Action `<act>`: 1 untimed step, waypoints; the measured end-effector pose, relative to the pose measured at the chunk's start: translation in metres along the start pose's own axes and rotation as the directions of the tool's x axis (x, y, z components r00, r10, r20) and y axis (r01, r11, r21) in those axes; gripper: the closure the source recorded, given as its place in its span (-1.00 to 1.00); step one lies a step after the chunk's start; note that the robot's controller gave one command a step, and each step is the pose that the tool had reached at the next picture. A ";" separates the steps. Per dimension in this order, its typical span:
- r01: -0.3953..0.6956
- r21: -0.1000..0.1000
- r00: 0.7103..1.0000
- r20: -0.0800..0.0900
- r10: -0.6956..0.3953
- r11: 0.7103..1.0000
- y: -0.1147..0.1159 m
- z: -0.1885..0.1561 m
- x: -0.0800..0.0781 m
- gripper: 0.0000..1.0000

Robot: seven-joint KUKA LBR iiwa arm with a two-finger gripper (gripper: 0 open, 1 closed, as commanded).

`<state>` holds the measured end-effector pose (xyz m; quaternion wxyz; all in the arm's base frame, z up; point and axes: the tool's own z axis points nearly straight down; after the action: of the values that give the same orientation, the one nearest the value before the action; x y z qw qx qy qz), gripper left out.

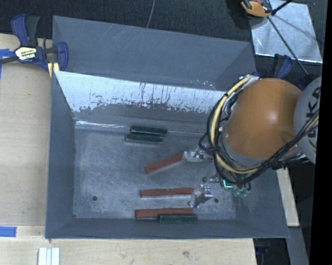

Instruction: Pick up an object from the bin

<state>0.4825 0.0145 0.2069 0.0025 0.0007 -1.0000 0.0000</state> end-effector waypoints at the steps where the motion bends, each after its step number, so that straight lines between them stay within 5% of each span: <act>1: -0.001 0.000 1.000 0.008 0.001 1.000 0.000 -0.003 -0.002 -1.00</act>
Offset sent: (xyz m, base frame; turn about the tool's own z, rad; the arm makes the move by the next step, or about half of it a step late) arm 0.0002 -0.0055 -0.1315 -0.1407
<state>0.4841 0.0144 0.2101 -0.0014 0.0004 -1.0000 -0.0001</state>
